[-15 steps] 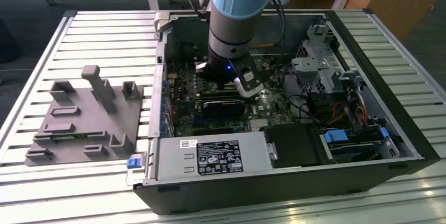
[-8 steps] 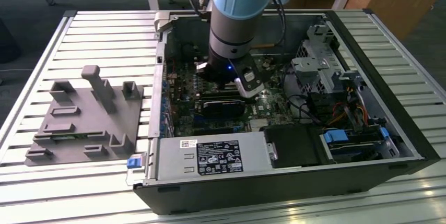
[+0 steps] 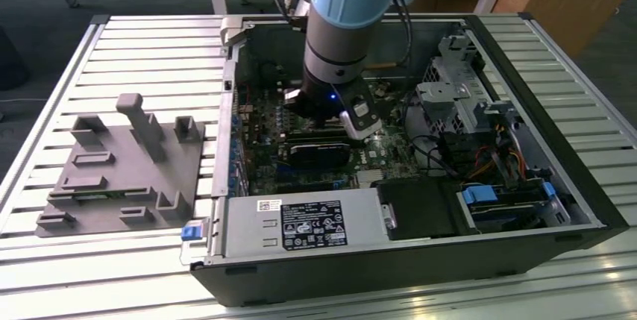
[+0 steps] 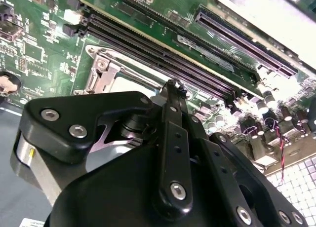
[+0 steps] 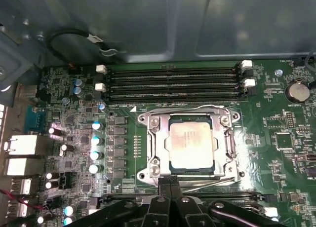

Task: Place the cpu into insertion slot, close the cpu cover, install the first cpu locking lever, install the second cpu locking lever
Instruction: 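Install the second cpu locking lever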

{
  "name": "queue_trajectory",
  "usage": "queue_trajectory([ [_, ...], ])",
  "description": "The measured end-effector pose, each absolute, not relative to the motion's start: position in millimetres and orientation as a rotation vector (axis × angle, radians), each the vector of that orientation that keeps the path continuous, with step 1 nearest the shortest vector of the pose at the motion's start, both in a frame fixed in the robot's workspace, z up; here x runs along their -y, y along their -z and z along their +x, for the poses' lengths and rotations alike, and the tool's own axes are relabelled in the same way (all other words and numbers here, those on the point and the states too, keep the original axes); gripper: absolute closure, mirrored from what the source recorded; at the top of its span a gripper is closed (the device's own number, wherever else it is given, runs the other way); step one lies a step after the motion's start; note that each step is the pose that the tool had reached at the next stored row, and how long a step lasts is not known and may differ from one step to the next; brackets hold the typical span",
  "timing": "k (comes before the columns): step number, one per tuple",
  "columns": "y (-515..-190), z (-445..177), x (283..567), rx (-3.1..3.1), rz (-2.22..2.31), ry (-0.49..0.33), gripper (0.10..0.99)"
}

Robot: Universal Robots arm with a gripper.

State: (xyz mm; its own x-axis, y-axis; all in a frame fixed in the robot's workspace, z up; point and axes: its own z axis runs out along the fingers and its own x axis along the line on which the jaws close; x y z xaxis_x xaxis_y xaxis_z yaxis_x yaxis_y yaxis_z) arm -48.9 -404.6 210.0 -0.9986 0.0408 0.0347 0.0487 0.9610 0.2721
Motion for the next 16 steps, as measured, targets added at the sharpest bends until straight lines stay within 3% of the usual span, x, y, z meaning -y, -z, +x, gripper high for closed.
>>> queue_trajectory([
  [16, -199.0, -66.7, 410.5, 3.081, -0.07, 0.434, 0.98],
])
